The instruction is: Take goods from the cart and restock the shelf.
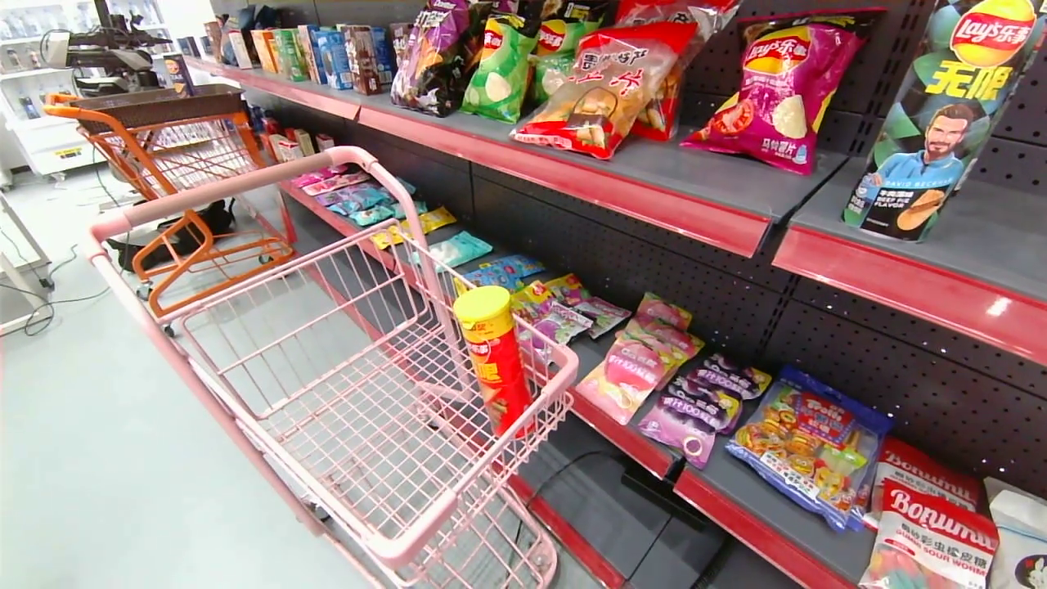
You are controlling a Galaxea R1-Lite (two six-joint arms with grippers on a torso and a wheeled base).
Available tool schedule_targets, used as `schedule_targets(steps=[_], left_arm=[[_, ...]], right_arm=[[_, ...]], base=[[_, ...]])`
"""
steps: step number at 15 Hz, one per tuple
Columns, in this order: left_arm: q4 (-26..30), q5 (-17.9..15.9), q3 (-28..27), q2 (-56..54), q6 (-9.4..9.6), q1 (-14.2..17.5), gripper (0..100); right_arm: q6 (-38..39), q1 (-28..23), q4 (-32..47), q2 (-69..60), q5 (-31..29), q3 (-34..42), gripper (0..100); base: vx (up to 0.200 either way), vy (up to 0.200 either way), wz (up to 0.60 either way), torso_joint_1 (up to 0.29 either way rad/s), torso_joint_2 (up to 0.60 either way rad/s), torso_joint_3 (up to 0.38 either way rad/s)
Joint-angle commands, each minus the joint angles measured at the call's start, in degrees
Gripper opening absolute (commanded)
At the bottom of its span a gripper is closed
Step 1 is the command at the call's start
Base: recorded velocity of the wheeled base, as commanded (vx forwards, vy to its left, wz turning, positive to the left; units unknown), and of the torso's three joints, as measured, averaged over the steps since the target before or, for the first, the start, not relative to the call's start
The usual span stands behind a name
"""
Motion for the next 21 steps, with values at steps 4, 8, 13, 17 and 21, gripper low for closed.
schedule_targets(steps=[4,8,13,17,21], left_arm=[[-16.6,-1.4,-10.8,39.5,-2.91,-0.6,100],[-34.7,-7.8,-14.2,64.9,-1.51,-1.1,100],[-43.9,-14.8,-18.2,82.1,-0.28,-12.4,100],[-45.7,-14.8,-22.8,91.1,-0.28,-20.7,100],[-49.6,-14.8,-26.0,98.1,-0.19,-21.9,100]], right_arm=[[-0.1,0.0,0.0,0.0,0.0,0.0,100],[0.0,0.0,0.0,0.0,0.0,0.0,100],[0.0,0.0,0.0,0.0,0.0,0.0,100],[0.0,0.0,0.0,0.0,0.0,0.0,100],[-0.1,0.0,0.0,0.0,0.1,0.0,100]], base=[[0.000,0.000,0.00,0.000,0.00,0.000],[0.000,0.000,0.00,0.000,0.00,0.000],[0.000,0.000,0.00,0.000,0.00,0.000],[0.000,0.000,0.00,0.000,0.00,0.000],[0.000,0.000,0.00,0.000,0.00,0.000]])
